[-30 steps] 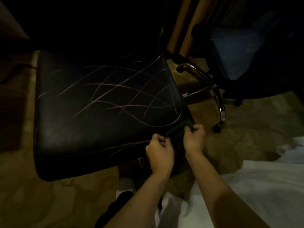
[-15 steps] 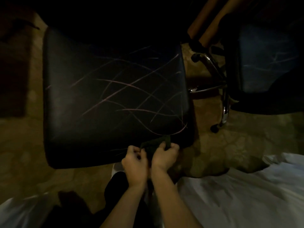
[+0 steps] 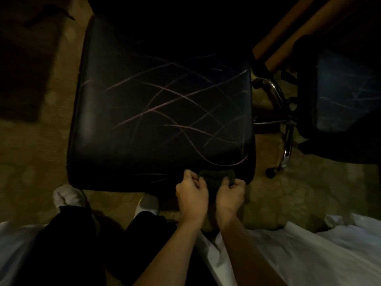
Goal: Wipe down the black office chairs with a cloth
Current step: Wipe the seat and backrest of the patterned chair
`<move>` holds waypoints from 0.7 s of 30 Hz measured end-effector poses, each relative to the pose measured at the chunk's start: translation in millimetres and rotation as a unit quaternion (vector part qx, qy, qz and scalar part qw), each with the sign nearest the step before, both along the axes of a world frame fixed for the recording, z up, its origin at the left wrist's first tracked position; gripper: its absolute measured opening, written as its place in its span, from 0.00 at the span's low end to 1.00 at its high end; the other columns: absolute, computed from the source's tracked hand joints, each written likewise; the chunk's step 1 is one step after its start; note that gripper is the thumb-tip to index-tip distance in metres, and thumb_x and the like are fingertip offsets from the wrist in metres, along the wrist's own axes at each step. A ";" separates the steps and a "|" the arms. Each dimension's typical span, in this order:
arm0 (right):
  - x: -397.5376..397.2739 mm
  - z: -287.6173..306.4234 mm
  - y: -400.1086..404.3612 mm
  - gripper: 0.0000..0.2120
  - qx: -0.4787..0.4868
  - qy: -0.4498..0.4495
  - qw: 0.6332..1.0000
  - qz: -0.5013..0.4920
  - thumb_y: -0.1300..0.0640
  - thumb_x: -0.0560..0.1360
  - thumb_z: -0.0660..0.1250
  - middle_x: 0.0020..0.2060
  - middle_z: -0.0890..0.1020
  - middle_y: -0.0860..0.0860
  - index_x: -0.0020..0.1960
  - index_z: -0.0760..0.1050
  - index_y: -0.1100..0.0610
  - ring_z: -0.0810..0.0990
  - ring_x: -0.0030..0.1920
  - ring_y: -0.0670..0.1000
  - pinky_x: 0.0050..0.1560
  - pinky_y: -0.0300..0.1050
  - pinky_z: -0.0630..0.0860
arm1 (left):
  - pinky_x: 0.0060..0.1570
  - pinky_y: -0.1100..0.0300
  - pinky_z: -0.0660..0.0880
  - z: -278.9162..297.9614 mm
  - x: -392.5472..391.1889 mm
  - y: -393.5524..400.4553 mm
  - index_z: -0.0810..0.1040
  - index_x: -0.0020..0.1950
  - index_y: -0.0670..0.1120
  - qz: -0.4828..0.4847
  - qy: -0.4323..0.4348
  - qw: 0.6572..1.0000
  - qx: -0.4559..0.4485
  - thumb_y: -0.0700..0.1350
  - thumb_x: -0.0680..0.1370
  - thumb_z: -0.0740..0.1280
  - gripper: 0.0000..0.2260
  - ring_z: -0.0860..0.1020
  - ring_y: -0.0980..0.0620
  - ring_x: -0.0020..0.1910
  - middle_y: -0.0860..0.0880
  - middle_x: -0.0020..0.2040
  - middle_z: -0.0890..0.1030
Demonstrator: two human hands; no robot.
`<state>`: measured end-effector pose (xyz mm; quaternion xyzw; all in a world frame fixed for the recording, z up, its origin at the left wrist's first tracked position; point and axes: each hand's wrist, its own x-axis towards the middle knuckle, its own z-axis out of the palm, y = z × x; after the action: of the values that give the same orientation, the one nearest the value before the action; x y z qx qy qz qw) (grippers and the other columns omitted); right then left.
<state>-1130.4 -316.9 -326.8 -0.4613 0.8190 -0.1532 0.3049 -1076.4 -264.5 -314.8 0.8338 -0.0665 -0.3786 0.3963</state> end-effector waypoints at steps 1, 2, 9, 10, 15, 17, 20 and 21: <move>-0.7 -1.9 2.1 0.10 -0.002 0.001 1.000 0.018 0.57 0.80 0.62 0.52 0.79 0.59 0.58 0.70 0.61 0.79 0.52 0.59 0.48 0.46 0.74 | 0.31 0.70 0.70 -1.9 -2.0 1.2 0.73 0.44 0.48 0.007 -0.009 1.000 -0.003 0.43 0.78 0.67 0.05 0.76 0.61 0.34 0.53 0.35 0.78; 2.0 -2.1 5.9 0.08 -0.002 -0.003 0.999 0.036 0.56 0.80 0.62 0.51 0.79 0.58 0.56 0.70 0.59 0.79 0.51 0.58 0.49 0.48 0.76 | 0.30 0.71 0.70 -4.0 -1.3 5.0 0.73 0.44 0.48 0.020 -0.022 1.000 -0.004 0.43 0.78 0.67 0.05 0.76 0.61 0.34 0.53 0.35 0.78; 56.6 -2.8 70.7 0.06 0.034 -0.083 0.977 0.195 0.50 0.80 0.62 0.39 0.79 0.50 0.49 0.68 0.51 0.82 0.39 0.50 0.42 0.54 0.81 | 0.37 0.53 0.80 -14.3 58.2 78.4 0.73 0.44 0.47 0.132 -0.123 0.983 -0.020 0.42 0.78 0.68 0.05 0.82 0.55 0.36 0.52 0.34 0.81; 68.1 -2.9 79.5 0.06 0.042 -0.093 0.969 0.223 0.49 0.80 0.62 0.38 0.80 0.49 0.48 0.67 0.50 0.82 0.38 0.48 0.41 0.53 0.81 | 0.37 0.50 0.81 -15.9 72.2 90.0 0.73 0.44 0.46 0.142 -0.132 0.981 -0.012 0.42 0.78 0.68 0.05 0.82 0.55 0.35 0.51 0.34 0.81; 114.4 -1.1 114.0 0.06 0.063 -0.145 0.941 0.298 0.50 0.80 0.61 0.35 0.80 0.47 0.47 0.65 0.48 0.83 0.35 0.44 0.39 0.50 0.82 | 0.40 0.54 0.79 -12.5 117.7 124.7 0.74 0.48 0.44 0.175 -0.177 0.968 0.019 0.42 0.79 0.67 0.03 0.82 0.54 0.38 0.52 0.35 0.79; 112.0 -4.1 113.2 0.06 0.057 -0.156 0.945 0.281 0.51 0.80 0.62 0.34 0.80 0.46 0.47 0.65 0.47 0.83 0.35 0.44 0.39 0.51 0.82 | 0.39 0.56 0.77 -13.6 110.2 121.6 0.74 0.48 0.45 0.179 -0.205 0.962 0.015 0.42 0.78 0.67 0.03 0.81 0.53 0.38 0.55 0.36 0.78; 82.9 -8.6 90.2 0.05 0.022 -0.159 0.960 0.228 0.54 0.79 0.63 0.30 0.78 0.42 0.47 0.67 0.48 0.83 0.34 0.42 0.42 0.52 0.82 | 0.38 0.59 0.73 -13.9 78.2 97.2 0.75 0.48 0.46 0.156 -0.212 0.965 0.004 0.43 0.76 0.70 0.05 0.78 0.54 0.36 0.56 0.35 0.76; 70.1 -11.1 81.1 0.04 0.006 -0.153 0.965 0.213 0.55 0.79 0.64 0.31 0.78 0.42 0.48 0.68 0.49 0.83 0.34 0.43 0.43 0.52 0.82 | 0.36 0.64 0.71 -14.0 66.7 86.4 0.75 0.48 0.46 0.147 -0.210 0.967 -0.005 0.43 0.75 0.71 0.06 0.77 0.57 0.34 0.56 0.34 0.76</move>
<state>-1060.3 -235.8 -338.0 -0.5946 0.6464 -0.1485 0.4545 -1009.7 -178.2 -328.9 0.8930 -0.0271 -0.1322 0.4293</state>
